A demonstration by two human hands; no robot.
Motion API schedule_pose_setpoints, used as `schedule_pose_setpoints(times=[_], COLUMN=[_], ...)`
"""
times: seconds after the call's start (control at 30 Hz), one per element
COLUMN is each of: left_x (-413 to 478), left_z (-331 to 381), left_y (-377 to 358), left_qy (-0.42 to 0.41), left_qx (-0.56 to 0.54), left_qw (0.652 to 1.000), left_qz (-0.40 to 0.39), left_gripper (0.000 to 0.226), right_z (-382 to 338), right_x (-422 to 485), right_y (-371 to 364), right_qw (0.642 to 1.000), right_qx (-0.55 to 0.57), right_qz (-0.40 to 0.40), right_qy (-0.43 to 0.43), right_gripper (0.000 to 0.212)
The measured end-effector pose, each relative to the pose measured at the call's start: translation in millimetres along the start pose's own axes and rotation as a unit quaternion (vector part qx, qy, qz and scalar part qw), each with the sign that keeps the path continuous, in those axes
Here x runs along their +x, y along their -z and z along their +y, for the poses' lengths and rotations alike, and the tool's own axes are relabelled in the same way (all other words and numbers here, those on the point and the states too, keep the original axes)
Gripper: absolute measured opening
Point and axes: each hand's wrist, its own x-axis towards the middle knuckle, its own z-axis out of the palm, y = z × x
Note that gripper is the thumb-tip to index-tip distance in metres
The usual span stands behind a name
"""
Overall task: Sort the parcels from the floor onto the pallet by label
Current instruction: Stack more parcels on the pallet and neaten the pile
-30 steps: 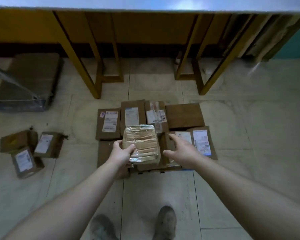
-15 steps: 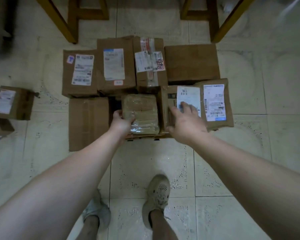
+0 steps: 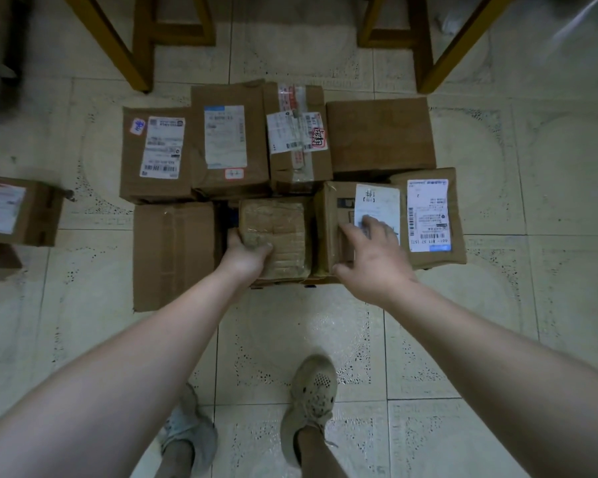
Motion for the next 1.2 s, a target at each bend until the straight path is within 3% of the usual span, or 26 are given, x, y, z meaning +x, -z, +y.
schedule_pose_setpoints(times=[0.37,0.7,0.9,1.2], left_x=[-9.2,-47.2,-64.3,-99.3], left_z=[4.1,8.0,-22.0,-84.6], left_y=[21.8,151.4,280.2,496.0], left_qy=[-0.012,-0.048,-0.044,-0.050], left_qx=[0.074,0.105,0.122,0.143], left_qw=[0.997,0.991,0.985,0.980], left_qz=[0.006,0.064,0.113,0.129], left_gripper=[0.084,0.078,0.076,0.076], right_z=[-11.1,-112.6,-226.0,-454.9], right_x=[-6.6,-19.0,-30.9,-51.6], right_y=[6.7,45.1,26.3,-4.1], right_qw=[0.999,0.999,0.997,0.990], right_qx=[-0.030,-0.050,-0.076,-0.094], right_qz=[0.022,0.013,0.019,-0.023], right_qy=[0.005,-0.006,0.009,0.107], right_gripper=[0.069,0.071,0.068,0.064])
